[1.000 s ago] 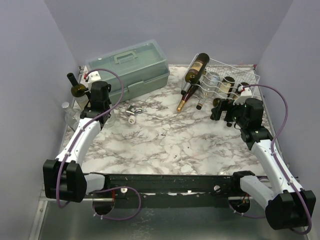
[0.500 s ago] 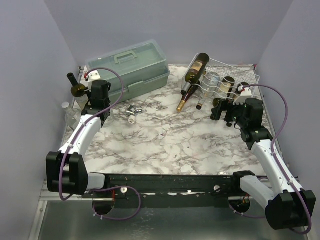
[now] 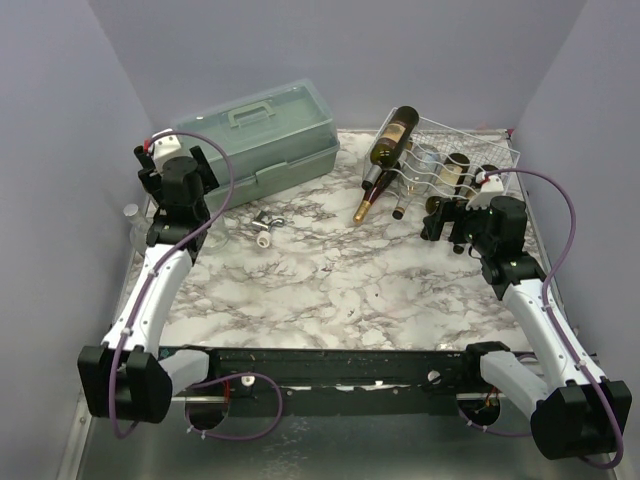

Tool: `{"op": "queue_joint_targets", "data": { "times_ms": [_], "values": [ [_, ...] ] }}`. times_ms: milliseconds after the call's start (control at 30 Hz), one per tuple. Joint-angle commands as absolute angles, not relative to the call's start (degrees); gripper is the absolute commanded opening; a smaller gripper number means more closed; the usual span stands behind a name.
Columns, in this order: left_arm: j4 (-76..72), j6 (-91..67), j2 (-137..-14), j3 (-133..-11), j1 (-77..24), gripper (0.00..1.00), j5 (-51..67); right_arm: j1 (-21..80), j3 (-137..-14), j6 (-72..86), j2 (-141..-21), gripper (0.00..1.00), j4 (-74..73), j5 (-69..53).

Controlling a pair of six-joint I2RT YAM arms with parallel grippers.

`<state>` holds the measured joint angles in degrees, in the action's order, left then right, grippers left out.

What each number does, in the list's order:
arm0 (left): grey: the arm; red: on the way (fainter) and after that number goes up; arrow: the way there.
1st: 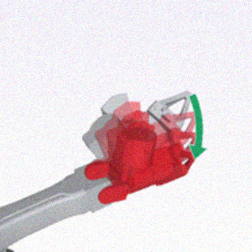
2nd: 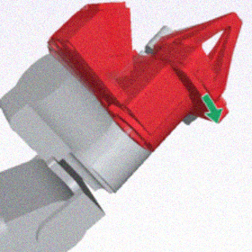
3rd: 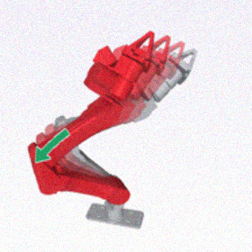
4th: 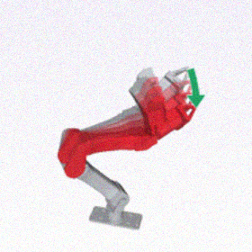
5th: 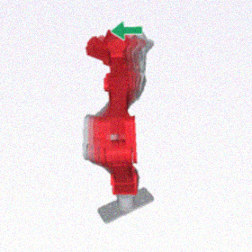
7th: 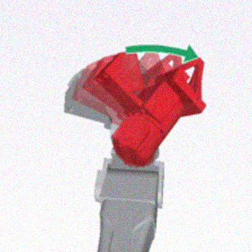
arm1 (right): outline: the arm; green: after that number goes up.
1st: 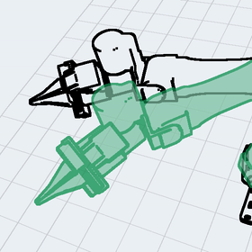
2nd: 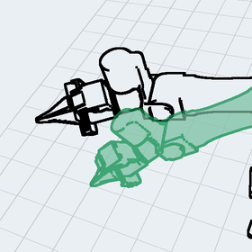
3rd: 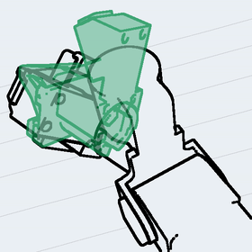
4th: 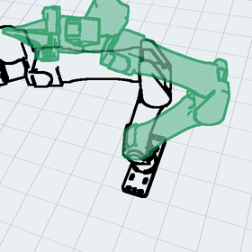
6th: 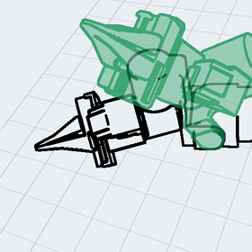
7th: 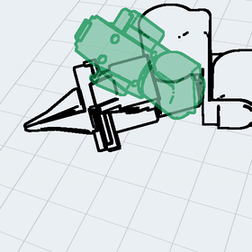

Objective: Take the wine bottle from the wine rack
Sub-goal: Place the wine bottle at the center of the board, then pick up the wine bottle from the wine rack.

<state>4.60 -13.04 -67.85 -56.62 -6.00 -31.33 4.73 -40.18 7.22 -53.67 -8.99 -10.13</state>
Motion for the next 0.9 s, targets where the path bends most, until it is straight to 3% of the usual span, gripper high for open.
{"op": "queue_joint_targets", "data": {
  "times_ms": [0,367,600,867],
  "values": [
    [9.51,-14.85,-60.89,-58.04,-5.74,0.83,-26.77,4.22,-39.17,5.28,-52.85,1.00,-7.62,-11.80],
    [13.91,-12.57,-43.90,-50.65,-5.75,0.93,4.60,4.09,-39.00,1.75,-50.59,1.00,-8.66,-19.65],
    [13.43,-15.50,-41.50,-47.20,-5.75,0.95,23.06,4.12,-40.40,-3.75,-52.27,1.00,-11.78,-28.11],
    [12.53,-17.50,-41.32,-41.14,-5.72,0.96,26.82,4.15,-47.48,-11.86,-57.10,1.00,-21.05,-39.65]
  ]
}}
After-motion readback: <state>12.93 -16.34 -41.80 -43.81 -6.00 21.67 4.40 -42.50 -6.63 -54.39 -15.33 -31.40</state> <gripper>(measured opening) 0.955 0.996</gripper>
